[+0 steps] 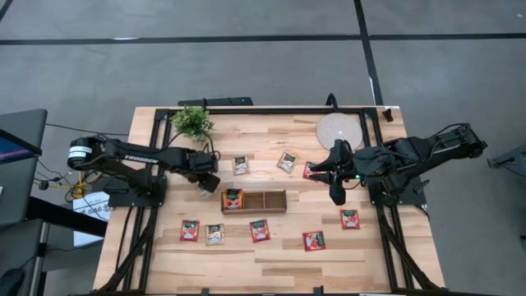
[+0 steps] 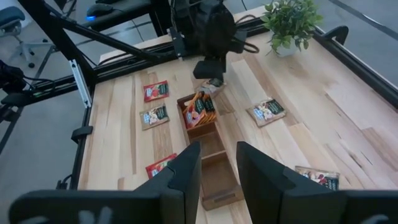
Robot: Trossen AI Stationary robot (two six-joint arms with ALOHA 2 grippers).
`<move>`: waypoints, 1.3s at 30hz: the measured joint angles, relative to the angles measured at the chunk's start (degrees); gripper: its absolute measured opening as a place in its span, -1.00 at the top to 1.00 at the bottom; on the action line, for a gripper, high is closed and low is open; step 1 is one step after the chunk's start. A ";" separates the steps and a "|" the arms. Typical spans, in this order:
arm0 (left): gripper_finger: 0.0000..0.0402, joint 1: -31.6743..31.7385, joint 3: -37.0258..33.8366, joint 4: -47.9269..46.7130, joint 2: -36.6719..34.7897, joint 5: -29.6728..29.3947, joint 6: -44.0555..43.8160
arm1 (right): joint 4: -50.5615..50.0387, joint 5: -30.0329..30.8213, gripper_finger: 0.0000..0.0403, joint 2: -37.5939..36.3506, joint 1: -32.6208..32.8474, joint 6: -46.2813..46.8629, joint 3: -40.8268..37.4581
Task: Pick & Place Tea
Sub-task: Put the brown tea bag into the middle section of the wooden organizer
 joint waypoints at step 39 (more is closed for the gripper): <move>0.24 -0.09 5.02 -3.22 9.70 4.68 12.12 | 0.37 -2.99 0.52 0.00 0.02 -0.42 0.00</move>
